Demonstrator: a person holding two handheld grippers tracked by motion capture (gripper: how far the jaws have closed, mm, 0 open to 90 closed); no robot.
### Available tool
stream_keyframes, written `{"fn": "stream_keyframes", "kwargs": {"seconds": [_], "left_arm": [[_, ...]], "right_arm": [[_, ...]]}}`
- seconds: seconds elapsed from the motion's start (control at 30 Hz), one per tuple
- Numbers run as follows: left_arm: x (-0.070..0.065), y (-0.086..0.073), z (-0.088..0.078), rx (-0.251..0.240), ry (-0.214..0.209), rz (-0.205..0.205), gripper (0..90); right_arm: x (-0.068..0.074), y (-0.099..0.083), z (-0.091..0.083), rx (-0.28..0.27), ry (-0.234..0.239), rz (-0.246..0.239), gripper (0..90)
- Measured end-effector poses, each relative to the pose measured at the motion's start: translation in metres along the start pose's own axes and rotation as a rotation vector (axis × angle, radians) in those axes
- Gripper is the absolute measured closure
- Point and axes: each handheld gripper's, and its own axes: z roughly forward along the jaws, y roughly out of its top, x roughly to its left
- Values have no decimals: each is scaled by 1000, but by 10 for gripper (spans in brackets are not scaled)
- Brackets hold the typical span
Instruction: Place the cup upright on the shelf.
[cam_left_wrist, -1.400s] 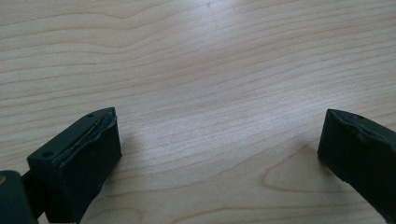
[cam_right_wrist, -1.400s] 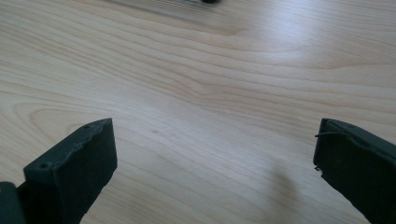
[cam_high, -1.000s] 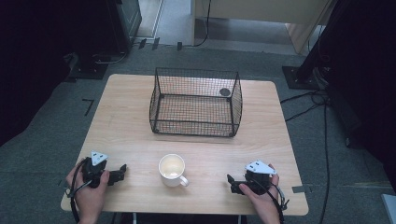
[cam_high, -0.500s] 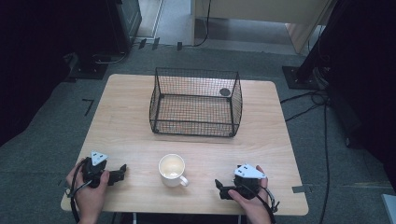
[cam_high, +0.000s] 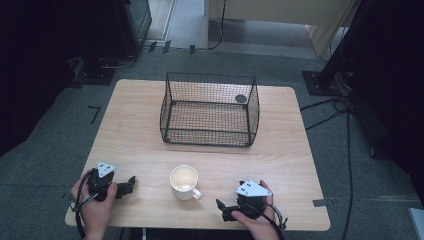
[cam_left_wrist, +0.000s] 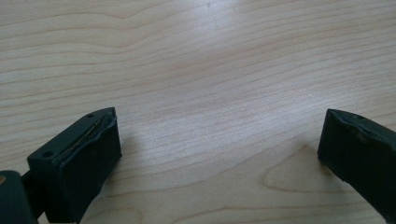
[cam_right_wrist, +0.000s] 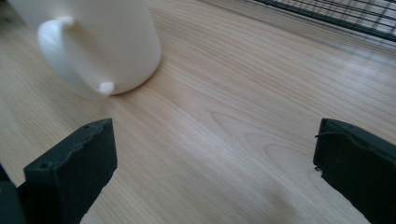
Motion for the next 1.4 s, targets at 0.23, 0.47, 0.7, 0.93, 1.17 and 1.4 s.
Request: {"fn": "stream_keyframes", "kwargs": {"seconds": [0.23,0.47,0.7,0.93,1.17,1.4], "left_arm": [[0,0,0,0,0,0,0],[0,0,0,0,0,-2,0],[0,0,0,0,0,-2,0],[0,0,0,0,0,-2,0],[0,0,0,0,0,-2,0],[0,0,0,0,0,-2,0]], "right_arm": [[17,3,4,-7,45,-23,1],[34,7,8,-16,66,-40,63],[49,12,15,-38,66,-45,156],[63,16,16,-75,15,-86,312],[69,18,20,-87,35,-72,481],[72,20,24,-95,46,-73,694]]}}
